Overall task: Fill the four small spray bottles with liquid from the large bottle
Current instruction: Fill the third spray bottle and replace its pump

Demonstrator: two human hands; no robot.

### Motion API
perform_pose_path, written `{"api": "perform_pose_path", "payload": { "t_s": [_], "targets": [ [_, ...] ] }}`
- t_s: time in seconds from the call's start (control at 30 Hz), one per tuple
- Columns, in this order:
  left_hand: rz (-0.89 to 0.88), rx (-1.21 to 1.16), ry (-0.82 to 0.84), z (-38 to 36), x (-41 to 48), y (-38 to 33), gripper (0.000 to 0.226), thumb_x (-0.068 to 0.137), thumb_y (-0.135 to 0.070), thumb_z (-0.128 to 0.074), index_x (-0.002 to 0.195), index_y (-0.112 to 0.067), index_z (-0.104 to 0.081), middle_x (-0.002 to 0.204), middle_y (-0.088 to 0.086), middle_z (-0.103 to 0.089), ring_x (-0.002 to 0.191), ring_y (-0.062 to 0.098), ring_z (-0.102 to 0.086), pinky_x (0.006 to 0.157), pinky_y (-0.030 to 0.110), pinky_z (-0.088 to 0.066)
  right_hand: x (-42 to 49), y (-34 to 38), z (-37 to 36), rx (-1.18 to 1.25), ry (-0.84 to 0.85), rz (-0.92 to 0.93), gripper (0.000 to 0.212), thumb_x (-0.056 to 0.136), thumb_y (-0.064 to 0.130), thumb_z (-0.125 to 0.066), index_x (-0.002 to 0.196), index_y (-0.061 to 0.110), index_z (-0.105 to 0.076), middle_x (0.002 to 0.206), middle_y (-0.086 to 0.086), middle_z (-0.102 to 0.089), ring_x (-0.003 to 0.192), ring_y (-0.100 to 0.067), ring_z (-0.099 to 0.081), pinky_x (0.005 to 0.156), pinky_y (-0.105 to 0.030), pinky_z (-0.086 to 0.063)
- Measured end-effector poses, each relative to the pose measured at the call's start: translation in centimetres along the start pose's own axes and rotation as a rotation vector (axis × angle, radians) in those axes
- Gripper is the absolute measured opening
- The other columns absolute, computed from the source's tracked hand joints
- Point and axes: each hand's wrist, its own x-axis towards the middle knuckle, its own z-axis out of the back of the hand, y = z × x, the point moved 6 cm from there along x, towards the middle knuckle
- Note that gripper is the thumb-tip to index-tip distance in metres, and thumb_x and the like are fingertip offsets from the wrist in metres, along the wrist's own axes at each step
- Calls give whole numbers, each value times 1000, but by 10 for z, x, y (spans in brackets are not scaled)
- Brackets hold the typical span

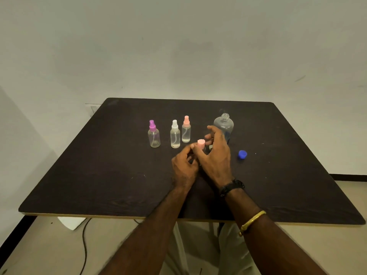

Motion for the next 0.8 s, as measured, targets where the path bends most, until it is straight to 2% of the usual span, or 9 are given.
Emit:
{"api": "perform_pose_path", "payload": {
  "t_s": [0.13, 0.27, 0.4, 0.5, 0.6, 0.7, 0.8],
  "targets": [
    [4, -22, 10, -1, 0, 1, 40, 90, 0, -71, 128, -12, -69, 113, -3, -75, 101, 0, -72, 89, 21, -59, 0, 1, 2, 10, 16, 27, 53, 86, 26, -68, 135, 29, -49, 103, 11, -64, 99, -6, -63, 86, -35, -57],
    [-2, 4, 3, -2, 1, 5, 38, 91, -4, -70, 127, -15, -70, 111, -4, -76, 102, 3, -72, 91, 30, -61, 0, 0, 1, -17, 22, 20, 52, 82, 38, -69, 130, 31, -51, 110, 13, -62, 101, -3, -61, 86, -30, -57],
    [-4, 3, 7, -2, 1, 3, 41, 90, -1, -70, 130, -13, -69, 116, 0, -75, 105, 4, -72, 92, 28, -60, 0, -1, 3, -19, -14, 34, 39, 84, 30, -67, 121, 32, -55, 100, 13, -62, 94, -5, -62, 82, -38, -58],
    [6, -11, 18, -2, 1, 4, 41, 90, -1, -71, 129, -13, -69, 116, 0, -75, 104, 3, -72, 92, 26, -60, -1, 2, 3, -8, 12, 53, 35, 86, 32, -66, 119, 31, -55, 104, 14, -65, 99, -5, -64, 86, -37, -57],
    [-20, 2, 0, -2, 1, 3, 38, 90, -1, -69, 127, -13, -70, 111, -4, -76, 102, 1, -72, 90, 24, -60, 0, -1, 2, -81, -2, 52, 27, 86, 38, -72, 110, 29, -61, 104, 12, -60, 97, -5, -59, 83, -34, -56],
    [-14, -22, -2, -2, 0, 4, 40, 90, 0, -70, 128, -11, -69, 114, -2, -75, 104, 2, -72, 92, 24, -59, 0, -1, 3, -94, -19, 75, 28, 90, 38, -68, 115, 27, -66, 108, 13, -62, 100, -6, -59, 87, -36, -56],
    [-1, -27, 7, -3, 1, 6, 40, 92, -1, -70, 131, -11, -67, 116, 0, -75, 104, 2, -72, 92, 26, -60, -3, 5, 4, -54, -14, 96, 29, 94, 26, -67, 123, 22, -66, 117, 11, -65, 107, -4, -59, 93, -34, -55]
  ]
}}
